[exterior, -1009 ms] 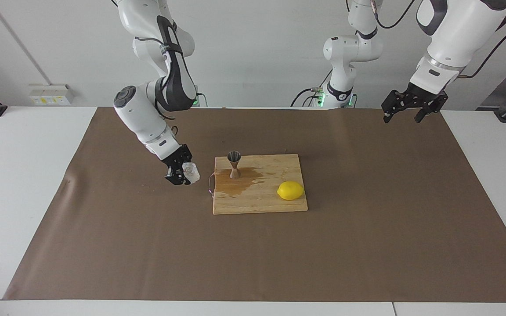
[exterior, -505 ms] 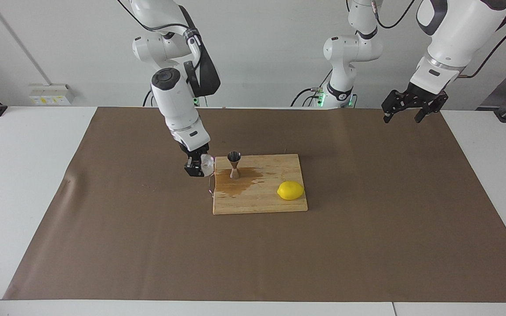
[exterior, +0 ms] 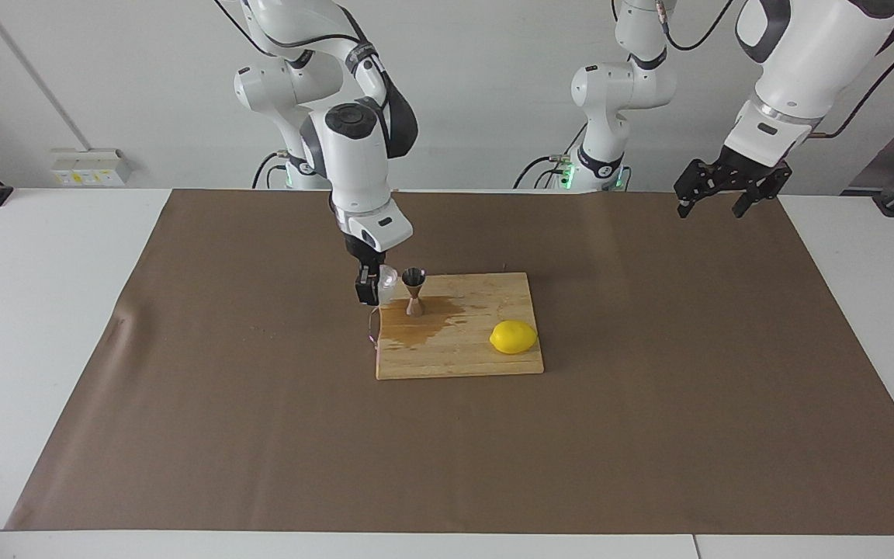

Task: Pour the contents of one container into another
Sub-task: 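Lift the white cup and carry it over the jigger with the right gripper, then tilt the white cup over the jigger with the right gripper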

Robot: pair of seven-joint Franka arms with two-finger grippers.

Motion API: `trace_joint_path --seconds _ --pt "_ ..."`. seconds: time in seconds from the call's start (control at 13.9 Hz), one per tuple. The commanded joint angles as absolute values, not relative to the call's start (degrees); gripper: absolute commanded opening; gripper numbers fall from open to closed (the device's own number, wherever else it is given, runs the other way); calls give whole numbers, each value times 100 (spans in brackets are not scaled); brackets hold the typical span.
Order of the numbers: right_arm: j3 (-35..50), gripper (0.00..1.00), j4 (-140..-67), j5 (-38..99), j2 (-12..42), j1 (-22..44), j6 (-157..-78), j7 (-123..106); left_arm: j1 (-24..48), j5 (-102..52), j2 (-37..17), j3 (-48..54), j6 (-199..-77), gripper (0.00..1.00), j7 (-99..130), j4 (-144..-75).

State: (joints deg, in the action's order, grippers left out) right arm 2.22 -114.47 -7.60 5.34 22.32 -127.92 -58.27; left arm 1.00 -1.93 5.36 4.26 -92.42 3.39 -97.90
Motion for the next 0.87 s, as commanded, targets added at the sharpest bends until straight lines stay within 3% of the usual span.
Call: trace_joint_path --seconds 0.0,0.79 --pt "220 0 -11259 -1465 589 2460 -12517 -5599 70 -220 650 422 -9193 100 308 -9896" --pt "229 0 -11250 -3109 615 2961 -11945 -5019 70 -220 650 422 -9193 100 308 -9896"
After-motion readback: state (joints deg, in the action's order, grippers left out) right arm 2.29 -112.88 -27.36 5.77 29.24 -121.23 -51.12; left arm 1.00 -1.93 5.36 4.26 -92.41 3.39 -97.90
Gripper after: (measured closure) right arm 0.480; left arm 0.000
